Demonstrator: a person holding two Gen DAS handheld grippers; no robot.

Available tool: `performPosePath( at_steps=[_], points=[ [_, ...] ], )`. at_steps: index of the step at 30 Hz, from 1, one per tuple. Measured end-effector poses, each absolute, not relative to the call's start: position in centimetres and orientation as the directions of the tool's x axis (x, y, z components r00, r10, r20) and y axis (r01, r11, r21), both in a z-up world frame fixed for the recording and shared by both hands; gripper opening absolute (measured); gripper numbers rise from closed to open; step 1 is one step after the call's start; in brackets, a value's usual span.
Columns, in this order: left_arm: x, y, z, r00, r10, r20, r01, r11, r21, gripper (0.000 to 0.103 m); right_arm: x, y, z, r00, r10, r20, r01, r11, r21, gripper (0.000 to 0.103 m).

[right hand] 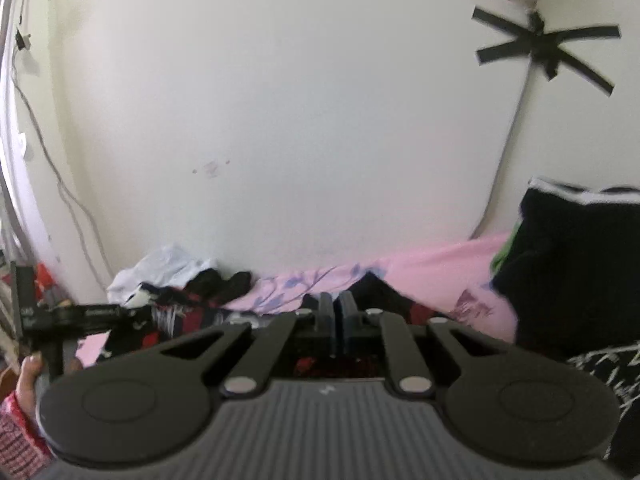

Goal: Fold small clothes

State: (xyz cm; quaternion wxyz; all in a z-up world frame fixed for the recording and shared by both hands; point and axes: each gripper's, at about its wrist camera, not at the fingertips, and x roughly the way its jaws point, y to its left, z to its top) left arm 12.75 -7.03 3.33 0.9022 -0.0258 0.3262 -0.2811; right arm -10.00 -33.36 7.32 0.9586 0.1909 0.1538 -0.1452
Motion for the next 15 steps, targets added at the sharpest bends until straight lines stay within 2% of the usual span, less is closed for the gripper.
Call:
performPosePath(
  at_steps=[1,2,4,6,7,8,15],
  points=[
    [13.7,-7.7,2.1,0.589,-0.495,-0.639,0.482,0.85,-0.214,0.021,-9.2,-33.5,6.6,0.887,-0.224,-0.403,0.361,0.881,0.306,0.008],
    [14.4,-8.2,0.8,0.556,-0.47,-0.685,0.468,0.859,-0.21,0.029,-8.5,-33.7,5.6,0.857,-0.219,-0.467,0.384,0.875,0.294,0.016],
    [14.4,-8.1,1.1,0.562,-0.479,-0.674,0.472,0.855,-0.213,0.031,-7.8,-34.1,4.1,0.812,-0.206,-0.545,0.412,0.864,0.288,0.028],
    [14.4,-7.9,0.9,0.568,-0.473,-0.673,0.468,0.859,-0.209,0.037,-8.1,-34.2,3.8,0.817,-0.21,-0.537,0.418,0.858,0.3,0.038],
    [14.5,-7.9,0.8,0.563,-0.475,-0.676,0.465,0.859,-0.216,0.038,-8.4,-34.5,4.0,0.823,-0.222,-0.523,0.426,0.849,0.311,0.056],
    [14.6,-7.7,0.8,0.562,-0.482,-0.672,0.462,0.857,-0.228,0.038,-8.8,-34.6,4.4,0.835,-0.233,-0.499,0.429,0.844,0.323,0.062],
    [14.6,-7.1,0.8,0.561,-0.502,-0.659,0.465,0.849,-0.251,0.039,-7.5,-34.0,7.2,0.855,-0.242,-0.46,0.39,0.883,0.261,0.062]
  ],
)
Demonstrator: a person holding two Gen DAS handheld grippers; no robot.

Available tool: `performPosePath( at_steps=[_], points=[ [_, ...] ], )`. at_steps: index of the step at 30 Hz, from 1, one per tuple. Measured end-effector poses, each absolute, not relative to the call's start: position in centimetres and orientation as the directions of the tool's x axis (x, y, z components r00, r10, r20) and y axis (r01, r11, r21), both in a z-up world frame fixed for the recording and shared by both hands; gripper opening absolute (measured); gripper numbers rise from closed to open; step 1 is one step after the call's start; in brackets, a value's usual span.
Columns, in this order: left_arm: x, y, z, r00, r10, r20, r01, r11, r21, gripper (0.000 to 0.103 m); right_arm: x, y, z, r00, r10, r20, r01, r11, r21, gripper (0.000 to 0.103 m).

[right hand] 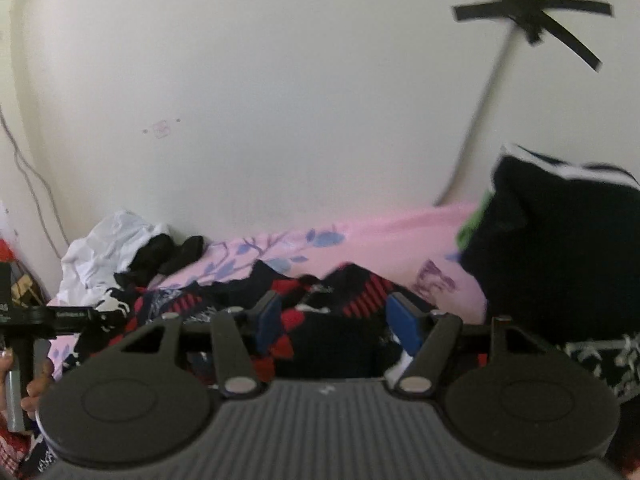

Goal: Fold small clothes

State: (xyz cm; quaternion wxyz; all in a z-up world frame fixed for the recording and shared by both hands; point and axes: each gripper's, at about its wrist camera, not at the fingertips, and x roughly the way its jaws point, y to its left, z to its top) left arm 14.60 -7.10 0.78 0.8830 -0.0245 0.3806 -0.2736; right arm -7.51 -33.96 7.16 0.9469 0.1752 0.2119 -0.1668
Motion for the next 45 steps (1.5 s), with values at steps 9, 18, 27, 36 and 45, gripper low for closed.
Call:
performPosePath(
  at_steps=[9,18,27,36,45],
  points=[
    [14.4,-7.2,0.9,0.568,-0.496,-0.656,0.465,0.852,-0.242,0.038,6.3,-37.0,7.3,0.756,-0.054,-0.652,0.244,0.948,0.205,0.068],
    [14.3,-7.1,1.0,0.566,-0.516,-0.643,0.48,0.84,-0.252,0.021,12.2,-34.2,4.0,0.656,-0.072,-0.751,0.144,0.989,0.03,0.005],
    [14.1,-8.1,1.0,0.618,-0.434,-0.655,0.451,0.879,-0.157,0.026,13.6,-34.9,2.5,0.69,-0.261,-0.675,0.302,0.951,-0.059,0.008],
    [14.9,-7.0,0.7,0.597,-0.445,-0.667,0.415,0.883,-0.218,0.041,5.1,-36.9,9.0,0.818,-0.169,-0.549,0.315,0.932,0.182,0.046],
    [14.8,-7.0,0.7,0.601,-0.442,-0.665,0.417,0.884,-0.211,0.041,-4.6,-36.7,5.8,0.809,-0.097,-0.58,0.305,0.912,0.274,0.051]
  ],
)
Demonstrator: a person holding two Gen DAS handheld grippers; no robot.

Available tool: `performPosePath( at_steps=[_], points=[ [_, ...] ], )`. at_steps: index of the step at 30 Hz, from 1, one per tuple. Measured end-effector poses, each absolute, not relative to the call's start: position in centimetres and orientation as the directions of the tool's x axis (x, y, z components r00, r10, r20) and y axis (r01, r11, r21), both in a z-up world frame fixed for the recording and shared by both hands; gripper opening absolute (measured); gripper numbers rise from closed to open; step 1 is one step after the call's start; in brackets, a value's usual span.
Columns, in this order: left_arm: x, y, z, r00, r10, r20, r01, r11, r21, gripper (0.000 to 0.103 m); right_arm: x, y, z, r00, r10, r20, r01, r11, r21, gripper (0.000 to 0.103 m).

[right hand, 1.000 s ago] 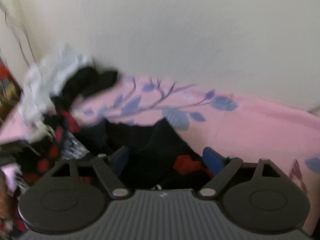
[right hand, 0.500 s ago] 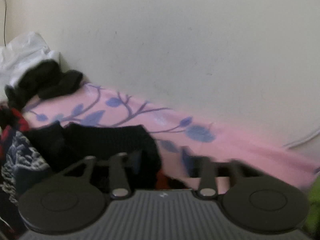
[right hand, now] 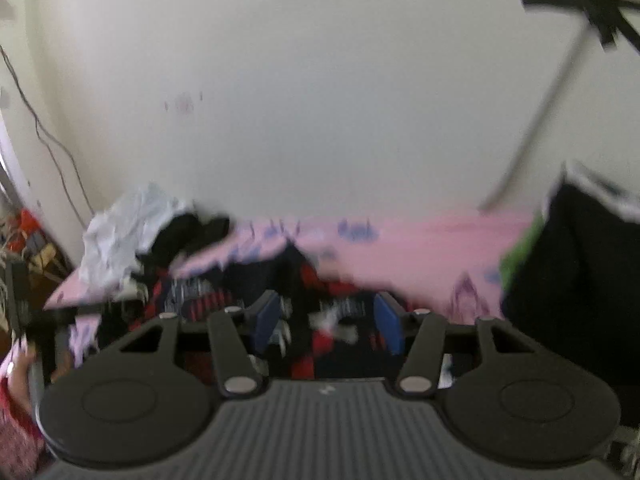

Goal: Fold small clothes
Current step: 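Grasp the sweater hem with the left gripper while the right gripper lifts the sleeve cuff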

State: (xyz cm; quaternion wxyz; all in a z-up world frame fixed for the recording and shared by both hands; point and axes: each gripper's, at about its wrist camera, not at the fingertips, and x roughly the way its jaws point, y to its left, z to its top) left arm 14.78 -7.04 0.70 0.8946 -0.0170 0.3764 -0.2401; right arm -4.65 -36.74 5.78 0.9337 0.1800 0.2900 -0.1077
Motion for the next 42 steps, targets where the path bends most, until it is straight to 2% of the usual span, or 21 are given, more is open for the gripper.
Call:
performPosePath(
  at_steps=[1,3,4,5,7,9,11,15,17,20,23,24,25,26,28,32,35,37,39,40,42],
  points=[
    [14.8,-7.0,0.7,0.601,-0.443,-0.665,0.417,0.884,-0.212,0.041,-4.7,-36.4,5.0,0.798,-0.106,-0.593,0.313,0.914,0.257,0.057],
    [14.7,-7.0,0.7,0.602,-0.443,-0.664,0.419,0.883,-0.21,0.04,-4.8,-36.0,3.8,0.769,-0.133,-0.625,0.336,0.916,0.219,0.06],
    [14.6,-7.1,0.7,0.601,-0.447,-0.662,0.424,0.881,-0.21,0.035,-4.7,-36.0,3.4,0.747,-0.134,-0.651,0.345,0.915,0.209,0.052],
    [14.5,-7.2,0.7,0.601,-0.453,-0.659,0.432,0.877,-0.209,0.027,-4.4,-36.0,2.8,0.728,-0.127,-0.674,0.344,0.918,0.199,0.016],
    [14.0,-7.4,1.0,0.609,-0.46,-0.646,0.451,0.871,-0.195,0.02,-4.5,-35.1,3.2,0.76,-0.18,-0.625,0.336,0.931,0.14,0.002],
    [13.6,-7.5,1.3,0.63,-0.453,-0.631,0.457,0.873,-0.171,0.018,-5.0,-35.3,4.8,0.802,-0.265,-0.535,0.374,0.921,0.105,0.002],
    [13.6,-7.5,1.3,0.634,-0.447,-0.631,0.448,0.877,-0.171,0.017,-4.5,-36.6,5.3,0.8,-0.312,-0.512,0.427,0.896,0.121,0.002],
    [14.4,-7.0,1.0,0.617,-0.442,-0.651,0.418,0.885,-0.205,0.022,-1.5,-37.7,1.5,0.706,-0.259,-0.659,0.432,0.895,0.112,0.003],
    [14.6,-6.8,0.9,0.619,-0.429,-0.658,0.399,0.893,-0.206,0.036,-2.4,-37.4,1.9,0.717,-0.275,-0.64,0.442,0.89,0.113,0.007],
    [14.8,-6.4,1.0,0.61,-0.435,-0.663,0.389,0.893,-0.227,0.043,-6.8,-38.9,4.3,0.79,-0.255,-0.558,0.46,0.848,0.263,0.007],
    [14.7,-5.3,2.1,0.613,-0.449,-0.65,0.375,0.89,-0.26,0.043,-14.0,-40.7,6.9,0.823,-0.31,-0.476,0.505,0.782,0.364,0.007],
    [14.5,-4.6,2.8,0.63,-0.46,-0.626,0.365,0.887,-0.284,0.043,-16.8,-41.1,7.5,0.829,-0.329,-0.453,0.517,0.76,0.395,0.009],
    [14.0,-3.9,3.7,0.652,-0.476,-0.591,0.367,0.879,-0.304,0.043,-19.6,-41.6,8.0,0.831,-0.348,-0.435,0.53,0.734,0.426,0.019],
    [13.4,-3.4,4.6,0.671,-0.492,-0.555,0.378,0.871,-0.314,0.043,-22.2,-41.8,8.1,0.829,-0.366,-0.422,0.543,0.707,0.453,0.052],
    [12.3,-3.1,5.8,0.695,-0.505,-0.513,0.402,0.863,-0.305,0.045,-27.5,-42.1,7.8,0.805,-0.437,-0.401,0.592,0.626,0.507,0.081],
    [10.8,-5.9,6.7,0.664,-0.558,-0.497,0.493,0.827,-0.27,0.045,-34.1,-42.6,6.1,0.757,-0.496,-0.425,0.652,0.524,0.548,0.078],
    [9.9,-10.1,6.2,0.56,-0.61,-0.561,0.59,0.769,-0.246,0.045,-35.9,-43.9,3.8,0.774,-0.455,-0.44,0.626,0.45,0.636,0.074],
    [8.8,-13.2,5.5,0.502,-0.622,-0.601,0.65,0.73,-0.212,0.045,-35.5,-44.4,2.7,0.77,-0.459,-0.444,0.63,0.434,0.644,0.074],
    [7.8,-15.7,4.6,0.452,-0.621,-0.64,0.688,0.699,-0.193,0.044,-35.0,-45.4,1.6,0.74,-0.493,-0.457,0.659,0.4,0.636,0.076],
    [7.3,-16.8,4.2,0.43,-0.621,-0.655,0.704,0.685,-0.187,0.043,-35.0,-46.1,1.0,0.738,-0.494,-0.46,0.655,0.364,0.661,0.08],
    [6.3,-18.5,3.5,0.405,-0.621,-0.67,0.728,0.663,-0.175,0.043,-34.9,-47.7,-0.3,0.771,-0.466,-0.435,0.602,0.308,0.737,0.079]
  ],
)
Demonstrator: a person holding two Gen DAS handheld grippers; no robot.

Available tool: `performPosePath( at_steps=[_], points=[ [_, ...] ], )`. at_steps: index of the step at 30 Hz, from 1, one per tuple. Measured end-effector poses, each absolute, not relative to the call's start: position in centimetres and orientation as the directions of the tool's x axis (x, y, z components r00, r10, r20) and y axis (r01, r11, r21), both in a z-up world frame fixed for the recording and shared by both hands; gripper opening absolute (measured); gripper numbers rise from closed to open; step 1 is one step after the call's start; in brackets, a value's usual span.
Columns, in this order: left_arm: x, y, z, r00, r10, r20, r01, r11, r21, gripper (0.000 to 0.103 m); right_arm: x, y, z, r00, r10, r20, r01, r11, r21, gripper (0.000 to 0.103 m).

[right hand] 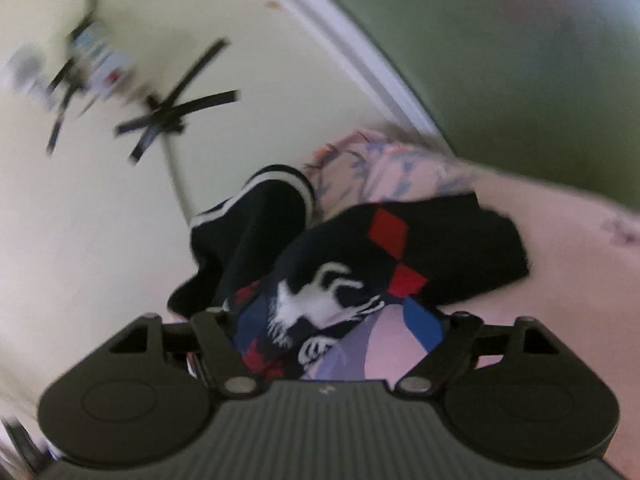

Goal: Fold small clothes

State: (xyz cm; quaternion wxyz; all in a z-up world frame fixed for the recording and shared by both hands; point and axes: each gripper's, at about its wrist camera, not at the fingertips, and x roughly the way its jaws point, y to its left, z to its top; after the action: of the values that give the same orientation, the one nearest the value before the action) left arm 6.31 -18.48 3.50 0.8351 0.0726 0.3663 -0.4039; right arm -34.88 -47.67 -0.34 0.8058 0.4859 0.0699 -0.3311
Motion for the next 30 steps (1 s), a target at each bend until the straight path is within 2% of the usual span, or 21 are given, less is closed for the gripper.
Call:
performPosePath(
  at_steps=[1,2,3,4,6,9,12,14,18,20,24,27,28,29,30],
  points=[
    [5.8,-19.1,3.1,0.393,-0.624,-0.675,0.738,0.652,-0.173,0.042,-34.7,-47.9,-0.3,0.769,-0.485,-0.416,0.598,0.317,0.736,0.077],
    [5.5,-19.5,2.8,0.381,-0.625,-0.681,0.745,0.644,-0.174,0.041,-34.3,-48.3,-0.2,0.773,-0.482,-0.412,0.596,0.328,0.733,0.06],
    [5.5,-20.1,2.5,0.37,-0.622,-0.69,0.749,0.639,-0.175,0.041,-33.4,-48.9,-0.1,0.775,-0.475,-0.417,0.597,0.333,0.73,0.039],
    [5.3,-20.6,2.2,0.368,-0.614,-0.699,0.752,0.638,-0.165,0.04,-32.9,-49.5,-0.1,0.763,-0.478,-0.436,0.615,0.327,0.718,0.007],
    [4.4,-21.5,1.7,0.414,-0.579,-0.702,0.767,0.637,-0.073,0.04,-33.0,-49.8,1.1,0.741,-0.546,-0.392,0.62,0.33,0.712,0.006],
    [3.3,-21.9,1.7,0.454,-0.554,-0.698,0.784,0.62,0.017,0.04,-33.8,-48.5,6.1,0.695,-0.68,-0.234,0.62,0.402,0.674,0.006],
    [3.1,-22.3,1.7,0.465,-0.546,-0.697,0.792,0.608,0.052,0.042,-32.0,-46.2,10.4,0.719,-0.675,-0.165,0.626,0.525,0.576,0.006],
    [3.4,-21.8,2.3,0.442,-0.562,-0.7,0.795,0.606,0.016,0.043,-29.6,-43.9,12.7,0.742,-0.653,-0.151,0.634,0.612,0.472,0.006],
    [4.8,-17.4,5.7,0.43,-0.648,-0.628,0.762,0.634,-0.132,0.046,-23.8,-39.2,15.8,0.827,-0.544,-0.143,0.558,0.762,0.328,0.006],
    [5.8,-13.9,7.7,0.463,-0.681,-0.567,0.727,0.658,-0.197,0.052,-20.3,-36.9,17.0,0.863,-0.483,-0.149,0.506,0.822,0.263,0.006],
    [7.0,-7.2,10.1,0.547,-0.68,-0.489,0.646,0.714,-0.271,0.053,-11.2,-31.2,18.6,0.929,-0.324,-0.179,0.351,0.924,0.153,0.007],
    [7.9,-3.3,10.5,0.59,-0.654,-0.474,0.581,0.751,-0.313,0.055,-3.9,-26.1,18.0,0.962,-0.161,-0.223,0.193,0.972,0.134,0.009],
    [8.1,-2.4,10.4,0.596,-0.645,-0.478,0.564,0.761,-0.321,0.057,-1.5,-24.5,17.3,0.962,-0.055,-0.267,0.1,0.983,0.156,0.018],
    [8.5,-1.7,10.1,0.602,-0.632,-0.488,0.549,0.772,-0.321,0.059,0.3,-23.3,16.5,0.949,0.038,-0.314,0.021,0.983,0.181,0.035],
    [8.7,-1.3,9.7,0.609,-0.615,-0.501,0.535,0.785,-0.313,0.059,1.8,-22.0,15.6,0.922,0.107,-0.372,-0.033,0.979,0.2,0.044]
  ],
)
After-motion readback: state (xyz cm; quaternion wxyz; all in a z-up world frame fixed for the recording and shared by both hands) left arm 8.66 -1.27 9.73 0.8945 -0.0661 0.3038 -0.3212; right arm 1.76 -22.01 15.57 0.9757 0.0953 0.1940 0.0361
